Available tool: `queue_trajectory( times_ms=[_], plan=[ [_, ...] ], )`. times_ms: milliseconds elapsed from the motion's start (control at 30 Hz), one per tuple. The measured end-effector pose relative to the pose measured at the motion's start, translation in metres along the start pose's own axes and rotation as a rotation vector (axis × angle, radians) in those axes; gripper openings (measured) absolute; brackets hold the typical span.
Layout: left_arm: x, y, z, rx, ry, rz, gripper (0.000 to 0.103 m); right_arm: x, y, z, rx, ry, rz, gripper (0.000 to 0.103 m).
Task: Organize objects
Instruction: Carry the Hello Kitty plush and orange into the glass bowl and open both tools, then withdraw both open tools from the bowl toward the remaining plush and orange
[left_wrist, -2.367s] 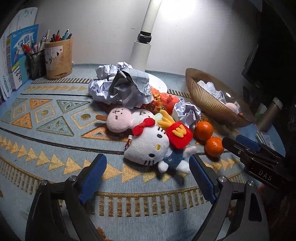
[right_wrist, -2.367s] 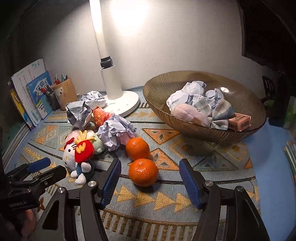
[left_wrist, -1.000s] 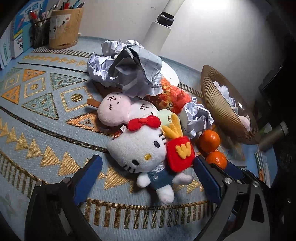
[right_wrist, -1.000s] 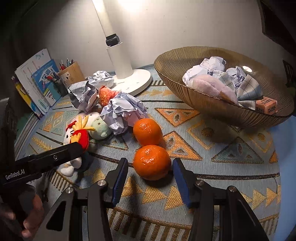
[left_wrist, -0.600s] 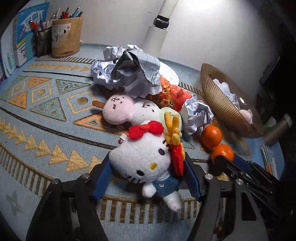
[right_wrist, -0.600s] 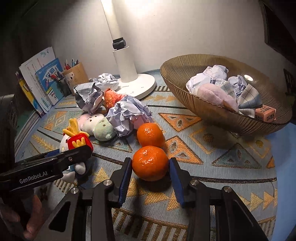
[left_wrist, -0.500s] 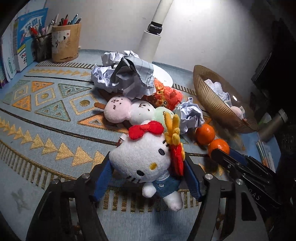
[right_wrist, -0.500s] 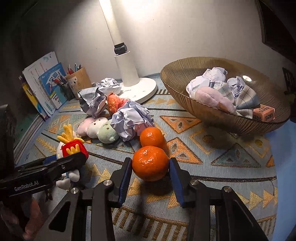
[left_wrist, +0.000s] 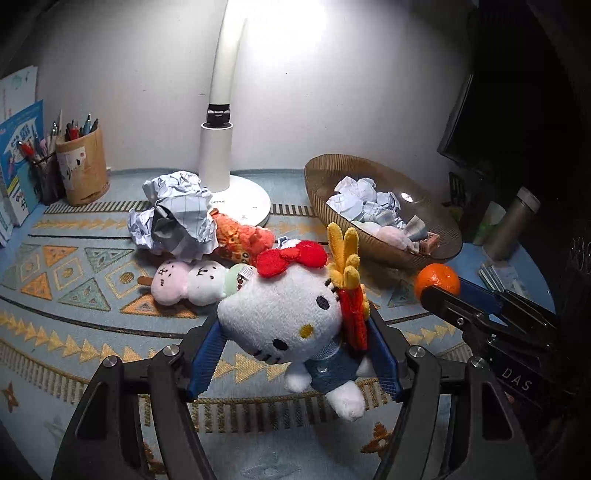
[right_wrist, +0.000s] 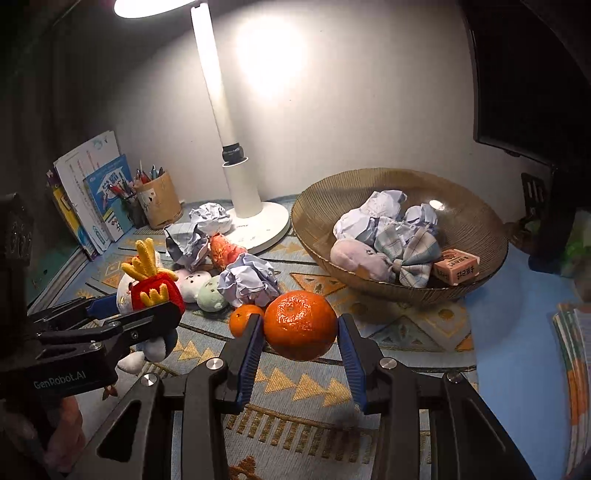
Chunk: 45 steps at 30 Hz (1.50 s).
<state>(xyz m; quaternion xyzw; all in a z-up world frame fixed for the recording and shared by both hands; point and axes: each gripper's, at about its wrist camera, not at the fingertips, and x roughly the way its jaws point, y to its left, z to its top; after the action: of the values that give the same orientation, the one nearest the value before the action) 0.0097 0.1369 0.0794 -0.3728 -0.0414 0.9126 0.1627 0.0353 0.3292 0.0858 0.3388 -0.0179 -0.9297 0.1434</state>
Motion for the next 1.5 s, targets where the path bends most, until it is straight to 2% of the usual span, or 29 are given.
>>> queue_trajectory(
  times_ms=[233,433,567,767,867,933,967,1000,1233,1333,1500],
  plan=[
    [0.001,-0.037,0.035,0.104,-0.067,-0.013,0.068,-0.026,-0.030,0.039,0.062,-0.102,-0.060,0.040],
    [0.015,-0.063,0.071,0.150,-0.110,-0.054,0.068,-0.028,-0.056,0.078,0.108,-0.164,-0.110,0.040],
    [0.032,-0.075,0.088,0.164,-0.119,-0.080,0.068,-0.017,-0.071,0.092,0.139,-0.163,-0.131,0.040],
    [0.071,-0.079,0.107,0.160,-0.112,-0.103,0.069,0.008,-0.096,0.098,0.216,-0.114,-0.162,0.040],
    [0.088,-0.076,0.116,0.153,-0.111,-0.117,0.078,0.019,-0.106,0.100,0.237,-0.092,-0.174,0.040],
    [0.095,-0.072,0.119,0.141,-0.098,-0.107,0.087,0.025,-0.112,0.100,0.249,-0.067,-0.188,0.048],
    [0.095,-0.071,0.117,0.132,-0.095,-0.107,0.090,0.027,-0.115,0.100,0.258,-0.060,-0.193,0.056],
    [0.094,-0.068,0.116,0.123,-0.090,-0.103,0.090,0.026,-0.118,0.098,0.267,-0.062,-0.196,0.059],
    [0.067,-0.046,0.094,0.079,-0.086,-0.099,0.090,0.012,-0.106,0.084,0.257,-0.068,-0.181,0.059],
    [0.035,-0.028,0.080,0.054,-0.128,-0.072,0.090,0.002,-0.083,0.078,0.227,-0.080,-0.153,0.059],
    [-0.026,0.026,0.063,-0.047,-0.206,-0.011,0.090,-0.015,-0.026,0.074,0.136,-0.116,-0.093,0.059]
  ],
)
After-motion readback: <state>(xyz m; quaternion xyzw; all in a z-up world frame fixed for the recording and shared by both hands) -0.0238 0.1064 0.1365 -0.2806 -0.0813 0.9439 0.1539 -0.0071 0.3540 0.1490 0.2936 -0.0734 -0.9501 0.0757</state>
